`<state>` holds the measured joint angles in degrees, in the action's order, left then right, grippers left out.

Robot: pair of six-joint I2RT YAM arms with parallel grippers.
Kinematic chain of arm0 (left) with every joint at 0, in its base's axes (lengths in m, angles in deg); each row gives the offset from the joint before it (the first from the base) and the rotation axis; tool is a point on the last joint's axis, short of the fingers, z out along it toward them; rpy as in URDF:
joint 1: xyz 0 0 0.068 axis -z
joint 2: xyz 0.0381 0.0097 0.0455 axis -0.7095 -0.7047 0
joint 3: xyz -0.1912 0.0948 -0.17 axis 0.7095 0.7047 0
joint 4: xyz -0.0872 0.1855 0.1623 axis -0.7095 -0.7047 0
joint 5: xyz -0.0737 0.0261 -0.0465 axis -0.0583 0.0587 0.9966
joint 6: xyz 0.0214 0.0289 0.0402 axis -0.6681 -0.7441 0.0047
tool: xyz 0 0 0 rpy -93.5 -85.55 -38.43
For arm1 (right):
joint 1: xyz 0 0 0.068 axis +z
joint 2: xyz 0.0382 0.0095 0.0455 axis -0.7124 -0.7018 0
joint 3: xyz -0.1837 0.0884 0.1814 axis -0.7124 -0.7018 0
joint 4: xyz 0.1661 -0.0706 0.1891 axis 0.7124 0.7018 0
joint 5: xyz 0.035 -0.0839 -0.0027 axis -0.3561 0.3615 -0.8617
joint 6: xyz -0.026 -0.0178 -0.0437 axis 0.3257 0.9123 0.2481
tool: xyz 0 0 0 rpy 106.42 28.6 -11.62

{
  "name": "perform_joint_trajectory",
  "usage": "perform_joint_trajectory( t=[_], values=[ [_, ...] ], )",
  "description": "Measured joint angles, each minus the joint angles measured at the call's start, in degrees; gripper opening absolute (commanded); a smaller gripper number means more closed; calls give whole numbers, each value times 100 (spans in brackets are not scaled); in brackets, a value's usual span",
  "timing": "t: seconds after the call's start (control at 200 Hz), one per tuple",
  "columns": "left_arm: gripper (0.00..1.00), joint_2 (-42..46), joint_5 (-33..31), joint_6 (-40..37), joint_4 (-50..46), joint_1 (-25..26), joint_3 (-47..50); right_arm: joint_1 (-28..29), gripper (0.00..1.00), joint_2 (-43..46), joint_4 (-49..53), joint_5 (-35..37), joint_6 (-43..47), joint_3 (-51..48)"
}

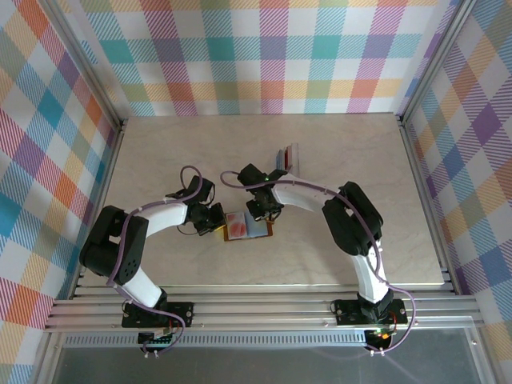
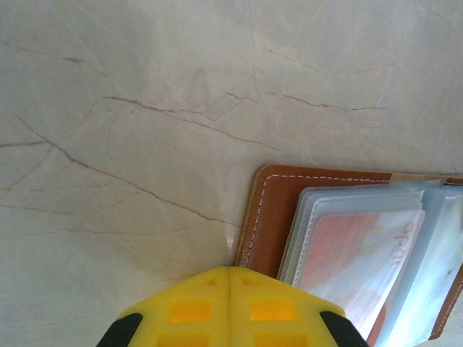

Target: Put the credit cards into the card holder

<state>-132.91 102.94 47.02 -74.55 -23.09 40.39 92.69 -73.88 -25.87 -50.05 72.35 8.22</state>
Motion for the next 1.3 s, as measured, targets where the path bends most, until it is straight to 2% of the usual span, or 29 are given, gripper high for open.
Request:
perform_joint_trajectory(
  t=[0.315,0.51,0.825,1.085,1.215,1.3],
  values=[
    [0,-7,15,0,-2,0,-9,46,37,160,-339,-232,136,-44],
    [0,-11,20,0,2,0,-11,46,41,-44,-216,-232,138,92],
    [0,-11,20,0,2,0,-11,39,41,-295,-11,-323,133,229],
    [0,-11,20,0,2,0,-11,4,16,-387,83,-717,107,354],
    [0,-11,20,0,2,0,-11,-46,0,-387,48,-1019,87,352],
    [0,-13,20,0,2,0,-11,-101,0,-387,44,-1139,55,348]
  ],
)
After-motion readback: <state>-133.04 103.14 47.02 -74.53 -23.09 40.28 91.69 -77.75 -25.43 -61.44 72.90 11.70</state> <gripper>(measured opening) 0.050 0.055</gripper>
